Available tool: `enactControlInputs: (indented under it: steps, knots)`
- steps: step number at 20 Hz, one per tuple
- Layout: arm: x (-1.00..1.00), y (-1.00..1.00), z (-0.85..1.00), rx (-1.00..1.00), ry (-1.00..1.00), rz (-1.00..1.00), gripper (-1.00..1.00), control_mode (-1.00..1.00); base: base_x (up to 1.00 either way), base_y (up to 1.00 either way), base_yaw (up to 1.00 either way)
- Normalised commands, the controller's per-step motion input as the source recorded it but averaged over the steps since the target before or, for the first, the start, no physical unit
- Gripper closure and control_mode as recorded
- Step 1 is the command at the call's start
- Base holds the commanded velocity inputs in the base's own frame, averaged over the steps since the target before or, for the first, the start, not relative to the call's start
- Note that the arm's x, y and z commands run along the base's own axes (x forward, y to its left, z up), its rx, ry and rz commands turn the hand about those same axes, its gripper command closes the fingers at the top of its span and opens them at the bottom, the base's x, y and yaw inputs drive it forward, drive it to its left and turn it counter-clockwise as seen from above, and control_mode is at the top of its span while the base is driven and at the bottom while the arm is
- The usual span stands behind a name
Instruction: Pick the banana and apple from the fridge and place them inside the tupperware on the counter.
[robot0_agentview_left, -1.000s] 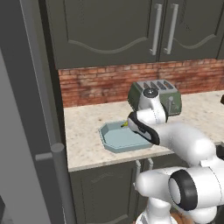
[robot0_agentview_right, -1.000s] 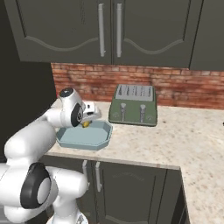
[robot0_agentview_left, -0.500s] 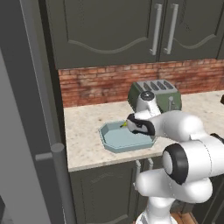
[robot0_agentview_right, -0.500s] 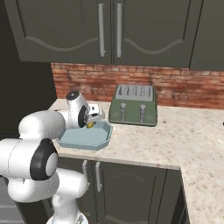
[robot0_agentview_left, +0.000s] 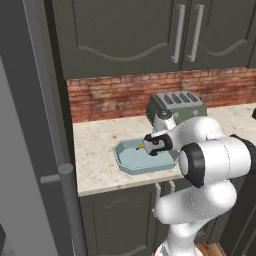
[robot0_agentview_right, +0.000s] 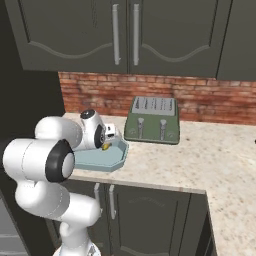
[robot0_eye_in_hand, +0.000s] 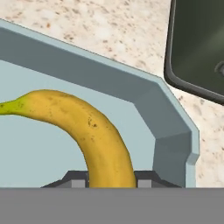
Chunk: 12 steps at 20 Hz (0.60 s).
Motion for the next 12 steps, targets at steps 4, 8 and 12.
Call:
enactControlInputs:
  steps: [4,8,12]
  knots:
    - [0.25,-0.02,-0.28,0.00,0.01,0.00,1.00,-1.00,0.00,0.00,0.00]
    - [0.21,-0.02,-0.24,0.00,0.02,0.00,-1.00,-1.00,0.00,0.00,0.00]
    - [0.18,0.00,-0.05,0.00,0.01,0.00,-1.00,-1.00,0.00,0.00,0.00]
